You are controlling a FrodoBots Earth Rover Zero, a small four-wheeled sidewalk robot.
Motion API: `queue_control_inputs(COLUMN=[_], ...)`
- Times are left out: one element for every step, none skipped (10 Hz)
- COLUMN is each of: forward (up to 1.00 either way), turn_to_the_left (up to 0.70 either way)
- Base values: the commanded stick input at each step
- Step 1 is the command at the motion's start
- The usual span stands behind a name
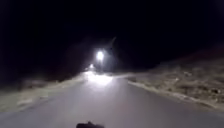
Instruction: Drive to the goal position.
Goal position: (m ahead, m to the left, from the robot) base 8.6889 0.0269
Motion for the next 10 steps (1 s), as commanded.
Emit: queue_control_inputs(forward=[0.85,0.85,0.85,0.85,0.85,0.85,0.85,0.85,0.85,0.85], turn_to_the_left=[0.00,0.00,0.00,0.00,0.00,0.00,0.00,0.00,0.00,0.00])
